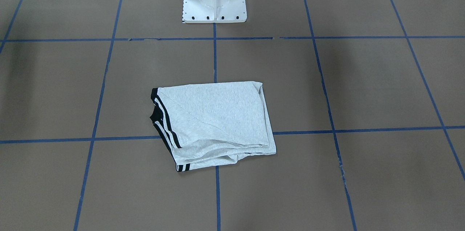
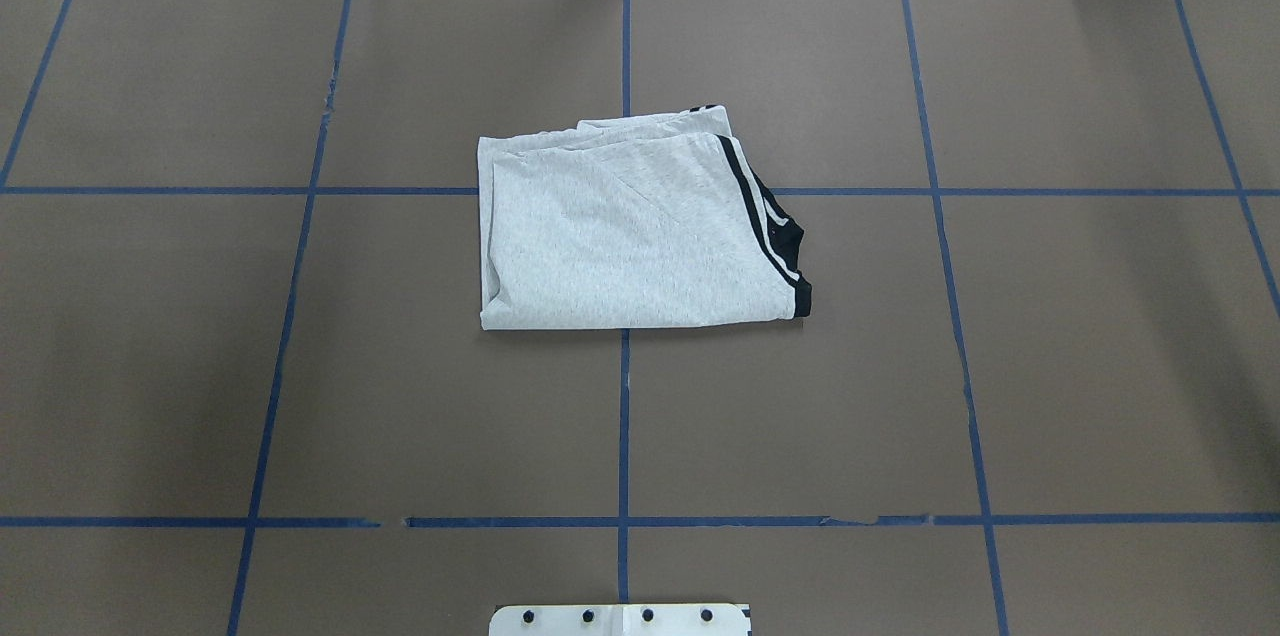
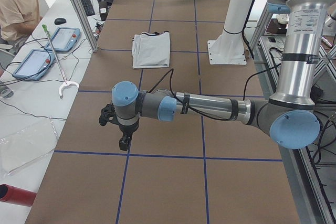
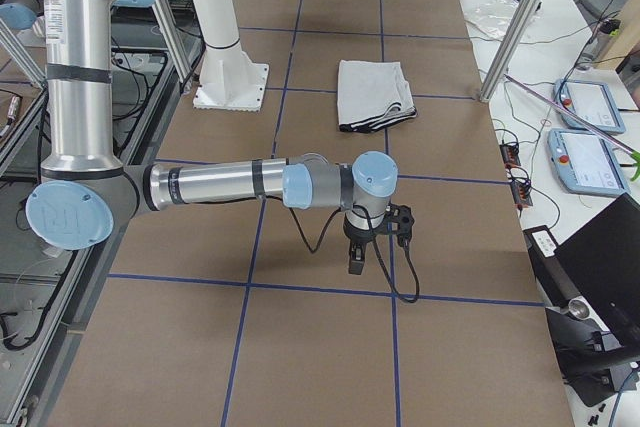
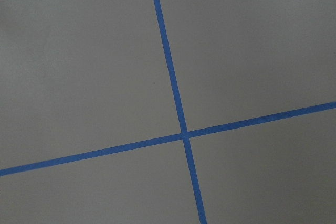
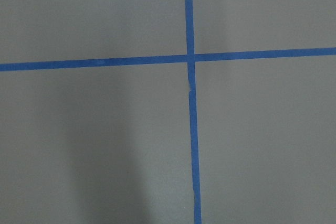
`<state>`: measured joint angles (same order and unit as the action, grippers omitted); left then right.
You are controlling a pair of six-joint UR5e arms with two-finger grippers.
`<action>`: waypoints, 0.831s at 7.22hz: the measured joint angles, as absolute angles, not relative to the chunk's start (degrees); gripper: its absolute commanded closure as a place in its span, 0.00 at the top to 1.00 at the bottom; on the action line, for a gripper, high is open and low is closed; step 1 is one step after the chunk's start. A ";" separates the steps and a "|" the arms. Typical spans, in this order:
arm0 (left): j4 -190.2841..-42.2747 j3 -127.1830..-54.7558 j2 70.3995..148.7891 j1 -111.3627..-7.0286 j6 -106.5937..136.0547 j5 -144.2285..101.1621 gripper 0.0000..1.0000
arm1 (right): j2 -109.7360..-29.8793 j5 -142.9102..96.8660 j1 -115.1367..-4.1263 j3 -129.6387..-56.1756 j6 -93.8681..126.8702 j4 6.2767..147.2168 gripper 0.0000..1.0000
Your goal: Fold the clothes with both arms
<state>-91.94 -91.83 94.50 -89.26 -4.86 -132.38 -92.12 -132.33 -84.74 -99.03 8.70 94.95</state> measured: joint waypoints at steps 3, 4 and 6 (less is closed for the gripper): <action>-89.73 -91.85 94.61 -89.29 -4.91 -133.01 1.00 | -92.19 -132.50 -84.75 -99.18 8.72 94.79 1.00; -89.80 -92.02 94.68 -89.30 -4.78 -133.10 1.00 | -92.24 -132.53 -84.76 -99.51 8.76 94.66 1.00; -89.93 -93.83 94.70 -89.27 -4.54 -133.11 1.00 | -92.62 -132.38 -84.74 -100.00 8.79 94.46 1.00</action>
<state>-89.93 -93.83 94.70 -89.27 -4.54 -133.11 -92.62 -132.38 -84.74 -100.00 8.79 94.46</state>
